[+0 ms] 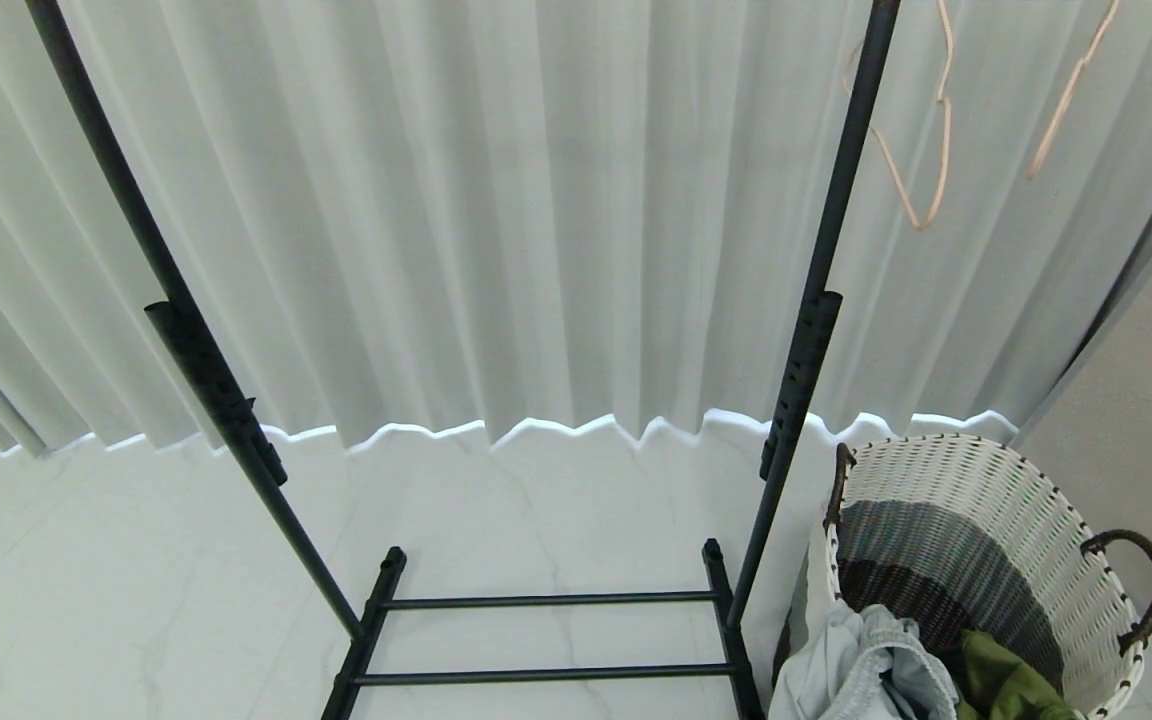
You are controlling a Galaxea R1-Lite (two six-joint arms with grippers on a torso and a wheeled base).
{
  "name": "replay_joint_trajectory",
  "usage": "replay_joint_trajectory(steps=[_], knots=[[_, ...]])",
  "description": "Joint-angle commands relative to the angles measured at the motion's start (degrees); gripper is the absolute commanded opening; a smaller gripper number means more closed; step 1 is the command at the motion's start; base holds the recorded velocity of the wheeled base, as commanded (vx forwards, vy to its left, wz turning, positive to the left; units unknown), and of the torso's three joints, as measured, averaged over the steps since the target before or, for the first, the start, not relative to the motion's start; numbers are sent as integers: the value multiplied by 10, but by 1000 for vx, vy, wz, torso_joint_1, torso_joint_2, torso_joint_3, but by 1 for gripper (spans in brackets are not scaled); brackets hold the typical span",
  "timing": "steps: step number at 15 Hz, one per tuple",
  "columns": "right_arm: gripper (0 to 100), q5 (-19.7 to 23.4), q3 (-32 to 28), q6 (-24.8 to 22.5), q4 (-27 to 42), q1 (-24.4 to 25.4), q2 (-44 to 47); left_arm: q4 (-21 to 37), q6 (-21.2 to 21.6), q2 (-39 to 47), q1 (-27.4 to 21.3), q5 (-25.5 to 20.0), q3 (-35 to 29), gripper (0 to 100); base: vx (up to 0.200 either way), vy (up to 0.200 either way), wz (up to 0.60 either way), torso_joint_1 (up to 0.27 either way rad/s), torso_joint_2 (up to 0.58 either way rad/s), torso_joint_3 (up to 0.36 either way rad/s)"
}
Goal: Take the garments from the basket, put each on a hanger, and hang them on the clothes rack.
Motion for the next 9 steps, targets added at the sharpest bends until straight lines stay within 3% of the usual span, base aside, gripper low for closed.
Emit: replay_joint_trajectory(steps=[1, 2, 4, 9], knots=[[100, -42, -25, -126, 3, 1, 174, 0, 0, 0, 0, 0, 0, 100, 0, 0, 0, 0, 0, 0], [100, -47, -22, -185, 3, 1, 230, 0, 0, 0, 0, 0, 0, 100, 0, 0, 0, 0, 0, 0], [100, -47, -6, -249, 1, 1, 304, 0, -1, 0, 0, 0, 0, 100, 0, 0, 0, 0, 0, 0], [100, -47, 62, -306, -105, 2, 480, 0, -1, 0, 0, 0, 0, 100, 0, 0, 0, 0, 0, 0]])
